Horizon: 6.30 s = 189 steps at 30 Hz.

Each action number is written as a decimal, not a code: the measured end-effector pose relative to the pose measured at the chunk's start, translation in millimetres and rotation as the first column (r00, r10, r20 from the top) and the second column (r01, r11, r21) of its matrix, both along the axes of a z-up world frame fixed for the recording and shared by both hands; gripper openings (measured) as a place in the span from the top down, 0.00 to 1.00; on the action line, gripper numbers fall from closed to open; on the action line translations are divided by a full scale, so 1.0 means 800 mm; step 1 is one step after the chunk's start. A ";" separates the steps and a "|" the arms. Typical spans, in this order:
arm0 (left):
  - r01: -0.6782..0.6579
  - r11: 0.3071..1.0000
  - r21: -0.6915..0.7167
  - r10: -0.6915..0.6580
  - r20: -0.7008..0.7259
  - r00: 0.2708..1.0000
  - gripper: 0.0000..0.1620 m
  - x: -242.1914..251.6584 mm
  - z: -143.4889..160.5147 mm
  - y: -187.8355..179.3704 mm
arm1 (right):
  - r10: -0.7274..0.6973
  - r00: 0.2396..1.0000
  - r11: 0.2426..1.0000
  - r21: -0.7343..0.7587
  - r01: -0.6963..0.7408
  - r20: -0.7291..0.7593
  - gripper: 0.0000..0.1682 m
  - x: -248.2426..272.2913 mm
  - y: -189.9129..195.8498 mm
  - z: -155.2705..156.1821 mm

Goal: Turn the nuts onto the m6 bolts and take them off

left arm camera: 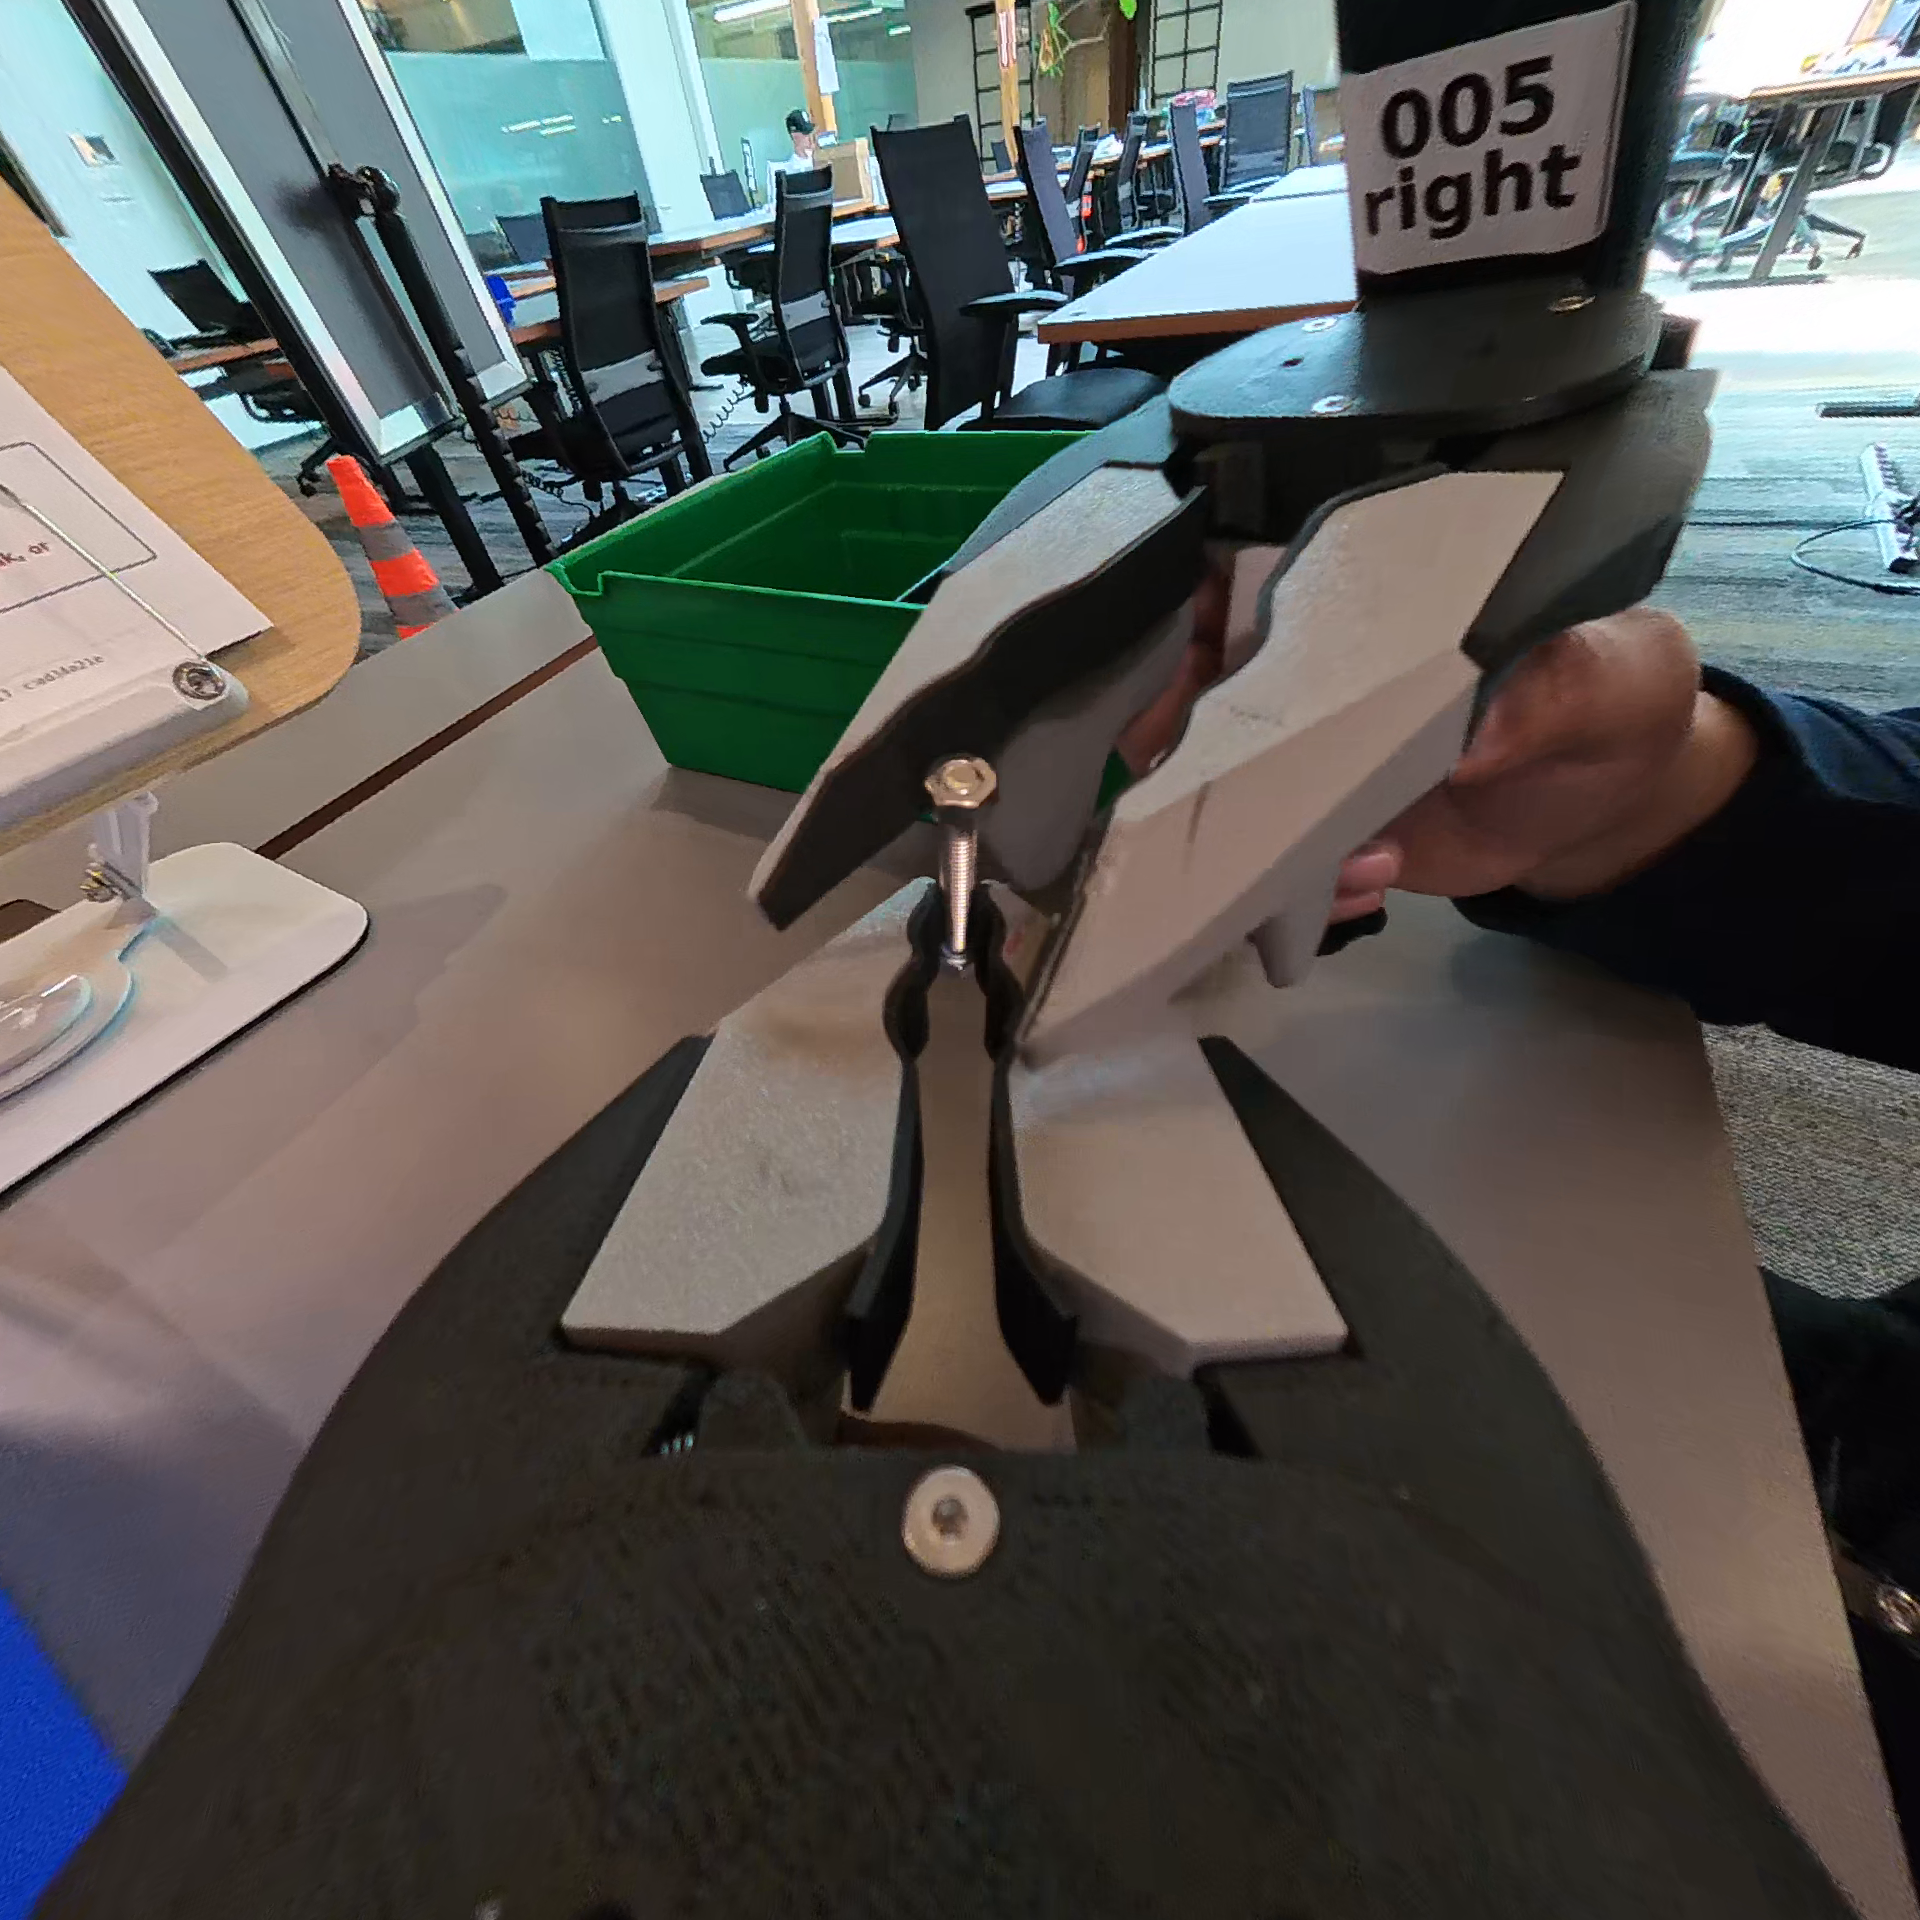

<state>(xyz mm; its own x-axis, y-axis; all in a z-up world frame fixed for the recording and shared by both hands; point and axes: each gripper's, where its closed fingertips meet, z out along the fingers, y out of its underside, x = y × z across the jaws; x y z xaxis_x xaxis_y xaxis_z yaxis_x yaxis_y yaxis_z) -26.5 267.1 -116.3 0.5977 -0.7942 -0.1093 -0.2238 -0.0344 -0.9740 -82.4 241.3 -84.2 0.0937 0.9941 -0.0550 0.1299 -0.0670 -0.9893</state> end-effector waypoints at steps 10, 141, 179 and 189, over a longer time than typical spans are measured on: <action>-0.042 0.999 -0.014 0.043 0.014 0.999 0.99 -0.012 -0.001 0.011 | -0.021 1.000 0.999 -0.029 0.021 0.001 0.82 0.009 0.013 0.001; -0.120 0.990 -0.072 0.113 -0.088 0.990 0.99 -0.030 -0.038 0.037 | 0.045 0.999 0.998 0.046 -0.045 -0.002 0.84 0.005 -0.007 0.009; -0.162 0.986 -0.045 0.149 -0.214 0.966 0.98 -0.038 -0.070 0.049 | 0.168 0.975 0.983 0.053 -0.177 0.146 0.80 0.020 -0.204 -0.040; -0.144 0.989 -0.030 0.133 -0.235 0.963 0.98 -0.028 -0.072 0.046 | 0.167 0.949 0.981 0.051 -0.187 0.267 0.78 0.031 -0.256 -0.108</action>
<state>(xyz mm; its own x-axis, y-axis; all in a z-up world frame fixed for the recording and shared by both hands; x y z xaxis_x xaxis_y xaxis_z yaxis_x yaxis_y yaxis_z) -48.8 304.0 -173.9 0.6647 -0.7132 -0.2226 -0.4330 -0.1249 -0.8927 -57.6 36.6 -170.3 -0.0833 0.9963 0.0229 0.3867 0.0535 -0.9206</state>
